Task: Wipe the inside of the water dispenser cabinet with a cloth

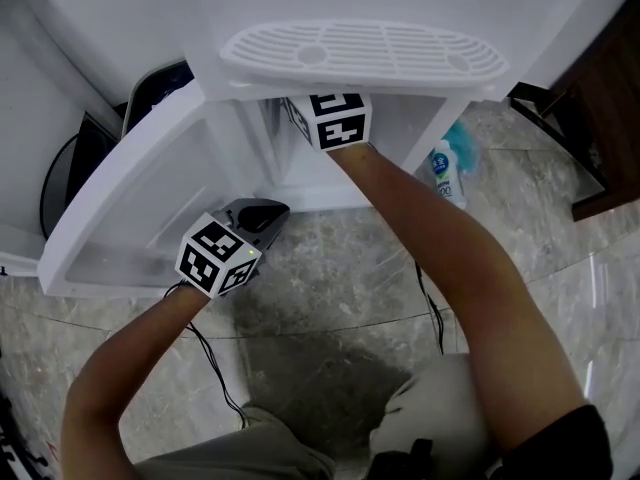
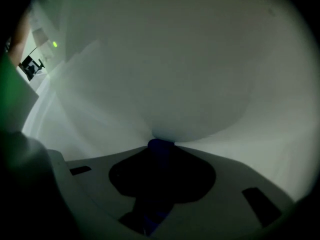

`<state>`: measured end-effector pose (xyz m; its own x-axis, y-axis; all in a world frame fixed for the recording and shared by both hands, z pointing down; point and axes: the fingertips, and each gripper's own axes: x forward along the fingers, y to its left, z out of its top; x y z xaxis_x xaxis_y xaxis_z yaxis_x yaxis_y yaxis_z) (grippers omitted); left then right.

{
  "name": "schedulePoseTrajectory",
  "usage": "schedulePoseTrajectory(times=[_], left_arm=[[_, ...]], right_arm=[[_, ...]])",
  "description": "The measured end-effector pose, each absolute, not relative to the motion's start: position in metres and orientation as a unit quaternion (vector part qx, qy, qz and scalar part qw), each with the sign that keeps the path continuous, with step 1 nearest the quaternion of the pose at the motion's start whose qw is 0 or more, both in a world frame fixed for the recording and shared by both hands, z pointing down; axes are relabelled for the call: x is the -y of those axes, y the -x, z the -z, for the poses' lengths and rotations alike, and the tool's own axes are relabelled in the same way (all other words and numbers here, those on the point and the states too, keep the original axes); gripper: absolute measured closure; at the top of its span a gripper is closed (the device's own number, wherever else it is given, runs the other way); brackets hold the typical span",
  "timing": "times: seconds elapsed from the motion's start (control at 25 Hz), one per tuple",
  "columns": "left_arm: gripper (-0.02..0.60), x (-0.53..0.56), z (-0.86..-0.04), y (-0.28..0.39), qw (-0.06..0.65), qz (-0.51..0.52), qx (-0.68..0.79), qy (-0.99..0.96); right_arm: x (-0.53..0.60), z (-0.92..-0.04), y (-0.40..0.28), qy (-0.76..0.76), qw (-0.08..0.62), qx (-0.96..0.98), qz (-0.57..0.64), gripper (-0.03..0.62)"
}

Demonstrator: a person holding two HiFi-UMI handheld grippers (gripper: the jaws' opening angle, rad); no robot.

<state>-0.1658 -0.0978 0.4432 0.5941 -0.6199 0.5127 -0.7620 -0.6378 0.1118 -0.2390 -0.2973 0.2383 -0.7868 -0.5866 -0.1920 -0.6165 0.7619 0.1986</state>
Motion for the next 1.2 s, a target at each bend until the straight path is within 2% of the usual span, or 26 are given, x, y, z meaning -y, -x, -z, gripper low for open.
schedulePoseTrajectory(times=[0.36, 0.92, 1.2], left_arm=[[0.574, 0.113, -0.436, 0.161, 0.157, -0.209, 0.401, -0.878], [0.574, 0.112, -0.436, 0.166, 0.179, -0.184, 0.421, -0.87], [0.574, 0.135, -0.404, 0.153, 0.143, -0.159, 0.445, -0.87]], right_arm=[[0.267, -0.243, 0.234, 0.283, 0.043, -0.948, -0.137, 0.508], [0.288, -0.243, 0.238, 0.299, 0.045, -0.946, -0.119, 0.508], [0.242, -0.253, 0.212, 0.244, 0.02, -0.967, -0.062, 0.508]])
